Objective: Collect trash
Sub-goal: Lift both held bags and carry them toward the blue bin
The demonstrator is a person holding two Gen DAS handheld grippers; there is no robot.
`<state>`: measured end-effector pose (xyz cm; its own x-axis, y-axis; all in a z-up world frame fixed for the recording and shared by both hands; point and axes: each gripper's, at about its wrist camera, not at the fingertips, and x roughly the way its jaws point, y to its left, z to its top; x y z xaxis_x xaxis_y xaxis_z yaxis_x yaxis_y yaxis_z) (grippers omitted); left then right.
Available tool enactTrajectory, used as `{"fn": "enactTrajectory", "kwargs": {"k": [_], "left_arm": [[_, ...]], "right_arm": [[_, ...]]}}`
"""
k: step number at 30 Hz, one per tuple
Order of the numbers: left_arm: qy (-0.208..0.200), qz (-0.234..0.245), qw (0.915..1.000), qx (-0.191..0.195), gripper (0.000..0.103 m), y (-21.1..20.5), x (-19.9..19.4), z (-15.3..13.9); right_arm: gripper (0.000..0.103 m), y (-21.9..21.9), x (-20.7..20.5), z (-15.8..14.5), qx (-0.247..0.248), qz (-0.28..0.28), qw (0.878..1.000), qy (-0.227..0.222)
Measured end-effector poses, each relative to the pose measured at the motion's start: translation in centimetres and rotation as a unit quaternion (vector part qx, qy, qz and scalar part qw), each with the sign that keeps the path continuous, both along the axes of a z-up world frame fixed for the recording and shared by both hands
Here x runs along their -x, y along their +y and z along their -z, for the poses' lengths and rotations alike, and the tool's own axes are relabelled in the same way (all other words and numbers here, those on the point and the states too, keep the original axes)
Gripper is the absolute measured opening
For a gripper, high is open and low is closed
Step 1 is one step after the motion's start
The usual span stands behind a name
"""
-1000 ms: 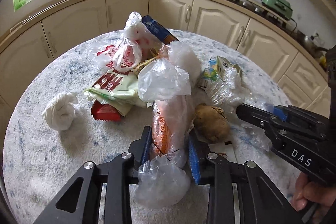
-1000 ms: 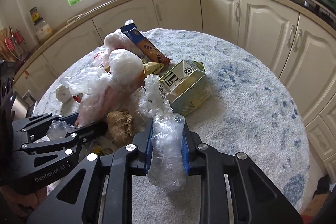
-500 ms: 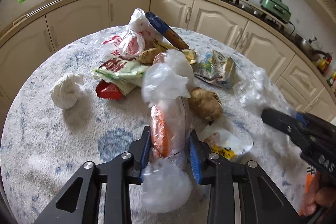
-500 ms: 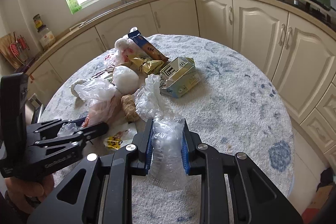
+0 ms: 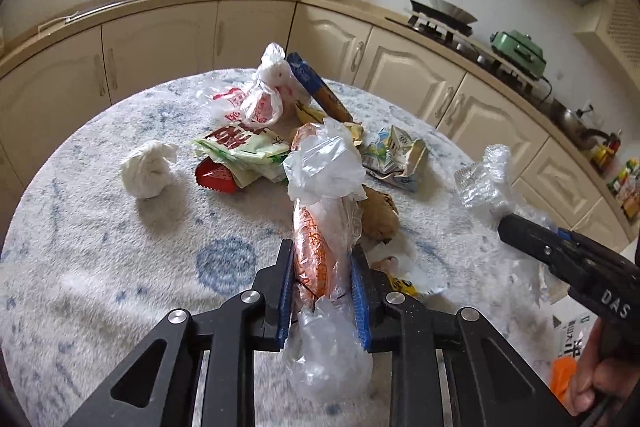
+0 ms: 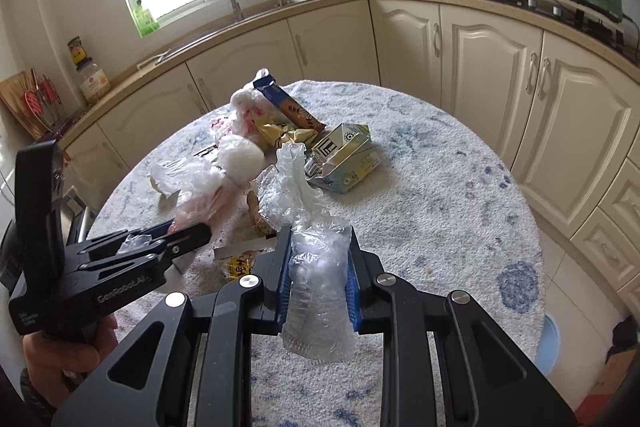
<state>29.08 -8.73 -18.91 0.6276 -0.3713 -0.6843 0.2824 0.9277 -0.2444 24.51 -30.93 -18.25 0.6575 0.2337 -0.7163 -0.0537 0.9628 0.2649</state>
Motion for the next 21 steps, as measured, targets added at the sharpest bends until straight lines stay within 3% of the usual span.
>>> {"fn": "enactTrajectory", "kwargs": {"k": [9,21], "left_arm": [[-0.022,0.01,0.9996,0.013,0.02,0.5,4.0,-1.8],[-0.091,0.059,0.9935,0.032,0.019,-2.2,8.9,-7.9]], "right_arm": [[0.023,-1.0,2.0,-1.9,-0.006,0.006,1.0,-0.02],[0.023,-5.0,5.5,-5.1,-0.009,0.046,0.997,-0.058]]}}
